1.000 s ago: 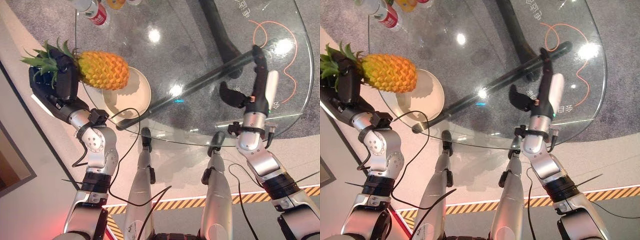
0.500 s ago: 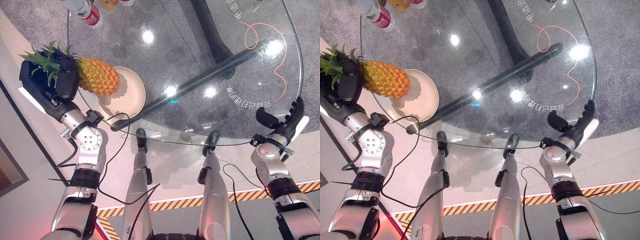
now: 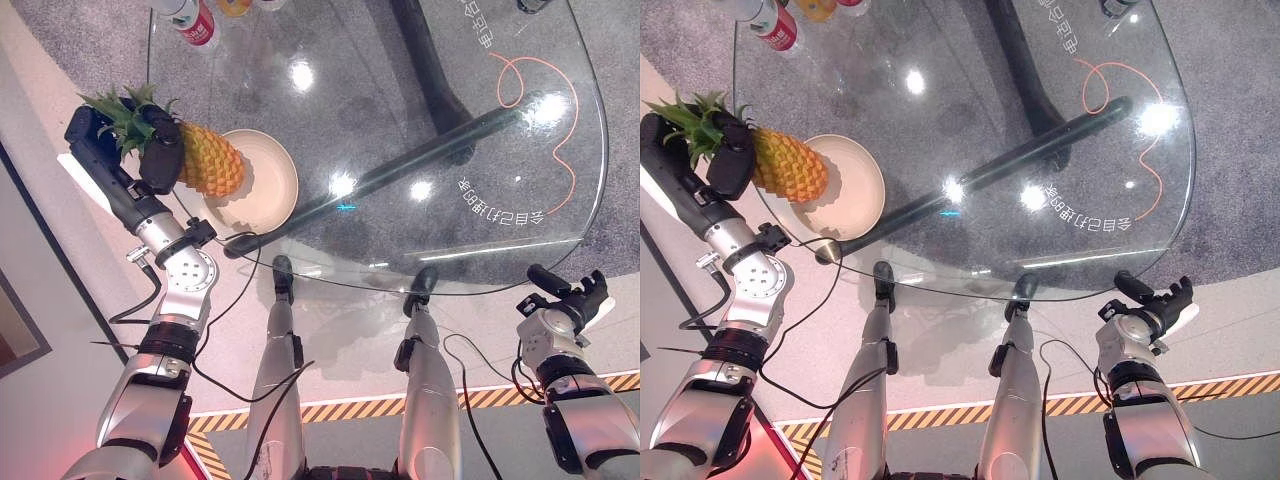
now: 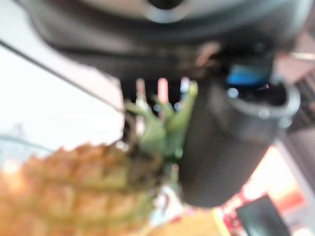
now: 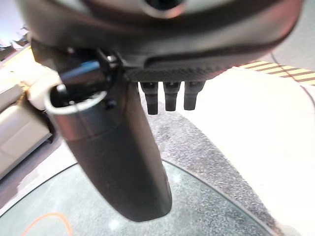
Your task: Pick up the fruit to the plate
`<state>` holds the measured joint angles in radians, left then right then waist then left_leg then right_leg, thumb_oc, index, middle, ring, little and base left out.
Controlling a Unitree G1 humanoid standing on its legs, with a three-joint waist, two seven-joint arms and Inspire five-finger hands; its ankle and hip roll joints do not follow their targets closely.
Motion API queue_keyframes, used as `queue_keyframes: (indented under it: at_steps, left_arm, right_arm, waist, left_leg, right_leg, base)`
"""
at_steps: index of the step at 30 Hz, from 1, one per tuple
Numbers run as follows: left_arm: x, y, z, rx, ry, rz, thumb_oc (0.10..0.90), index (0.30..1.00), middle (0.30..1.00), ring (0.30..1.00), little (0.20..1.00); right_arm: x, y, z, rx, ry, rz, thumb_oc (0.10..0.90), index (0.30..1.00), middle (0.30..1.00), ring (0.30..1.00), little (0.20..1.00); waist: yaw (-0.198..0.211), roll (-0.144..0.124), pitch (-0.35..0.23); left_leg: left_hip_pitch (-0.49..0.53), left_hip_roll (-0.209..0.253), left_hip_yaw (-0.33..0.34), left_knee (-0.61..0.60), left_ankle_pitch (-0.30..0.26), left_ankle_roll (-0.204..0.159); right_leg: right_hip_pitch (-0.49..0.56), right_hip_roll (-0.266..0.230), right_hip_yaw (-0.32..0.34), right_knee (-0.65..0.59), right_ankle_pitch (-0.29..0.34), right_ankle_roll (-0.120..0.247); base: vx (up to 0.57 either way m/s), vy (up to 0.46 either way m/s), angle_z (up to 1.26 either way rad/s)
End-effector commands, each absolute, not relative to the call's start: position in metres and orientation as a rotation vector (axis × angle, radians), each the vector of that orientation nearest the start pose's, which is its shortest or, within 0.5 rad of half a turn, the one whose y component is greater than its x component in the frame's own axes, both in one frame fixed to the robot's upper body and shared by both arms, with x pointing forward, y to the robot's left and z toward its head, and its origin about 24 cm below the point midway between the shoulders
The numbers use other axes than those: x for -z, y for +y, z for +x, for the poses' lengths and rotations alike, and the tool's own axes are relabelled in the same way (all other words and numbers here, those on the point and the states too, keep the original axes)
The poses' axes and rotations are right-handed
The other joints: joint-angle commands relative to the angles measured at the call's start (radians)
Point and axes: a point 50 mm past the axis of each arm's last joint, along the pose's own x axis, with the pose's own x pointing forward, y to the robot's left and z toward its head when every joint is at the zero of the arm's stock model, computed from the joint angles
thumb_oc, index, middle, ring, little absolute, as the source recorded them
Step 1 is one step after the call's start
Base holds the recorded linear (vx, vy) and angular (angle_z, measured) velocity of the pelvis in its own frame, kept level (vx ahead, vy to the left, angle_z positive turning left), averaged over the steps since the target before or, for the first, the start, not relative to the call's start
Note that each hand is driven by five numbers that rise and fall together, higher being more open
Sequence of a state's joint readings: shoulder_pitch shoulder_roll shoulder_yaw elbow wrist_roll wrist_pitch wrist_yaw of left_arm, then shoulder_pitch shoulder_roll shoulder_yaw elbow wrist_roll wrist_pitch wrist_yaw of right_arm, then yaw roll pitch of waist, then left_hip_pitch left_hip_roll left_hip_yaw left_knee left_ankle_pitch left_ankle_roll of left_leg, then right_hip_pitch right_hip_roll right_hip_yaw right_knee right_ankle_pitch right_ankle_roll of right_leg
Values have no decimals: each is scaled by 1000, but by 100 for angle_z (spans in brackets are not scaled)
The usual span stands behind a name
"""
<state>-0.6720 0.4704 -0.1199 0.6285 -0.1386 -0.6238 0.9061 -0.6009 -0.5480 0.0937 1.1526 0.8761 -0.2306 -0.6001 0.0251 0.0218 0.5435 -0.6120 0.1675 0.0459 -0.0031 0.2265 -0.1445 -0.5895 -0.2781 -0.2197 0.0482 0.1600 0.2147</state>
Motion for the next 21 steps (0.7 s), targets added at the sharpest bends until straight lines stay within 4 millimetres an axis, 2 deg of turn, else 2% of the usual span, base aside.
queue_keyframes:
  at_steps: [1, 8, 13, 21]
  left_arm:
    - [-245, 247, 330, -758, -1072, 67, 100, 300, 300, 300, 200]
    - [-240, 249, 330, -774, -1060, 71, 100, 300, 300, 300, 200]
    - [-241, 245, 331, -768, -1080, 95, 100, 300, 300, 300, 200]
    - [-246, 242, 333, -758, -1086, 108, 100, 300, 300, 300, 200]
  right_arm:
    - [-28, -365, 281, 1178, 254, 300, 800, 900, 900, 900, 900]
    - [-13, -366, 271, 1188, 344, 351, 800, 900, 900, 900, 900]
    - [8, -366, 256, 1197, 523, 365, 800, 900, 900, 900, 900]
    - [23, -366, 242, 1192, 666, 358, 800, 900, 900, 900, 900]
  waist:
    - [39, -55, -24]
    - [38, -57, -24]
    - [37, -59, -24]
    - [33, -67, -24]
  left_leg:
    - [-11, 18, 6, 57, -69, -11]
    - [-7, 21, 7, 61, -78, -13]
    - [-15, 20, 2, 61, -79, -11]
    - [-31, 21, -6, 65, -75, -8]
  right_leg:
    - [-32, 6, -45, 132, -46, -4]
    - [-29, 9, -45, 143, -59, -2]
    - [-34, 16, -39, 137, -56, -3]
    - [-43, 26, -37, 131, -48, -6]
  base:
    - [0, 0, 0]
    - [0, 0, 0]
    - [0, 0, 0]
    - [0, 0, 0]
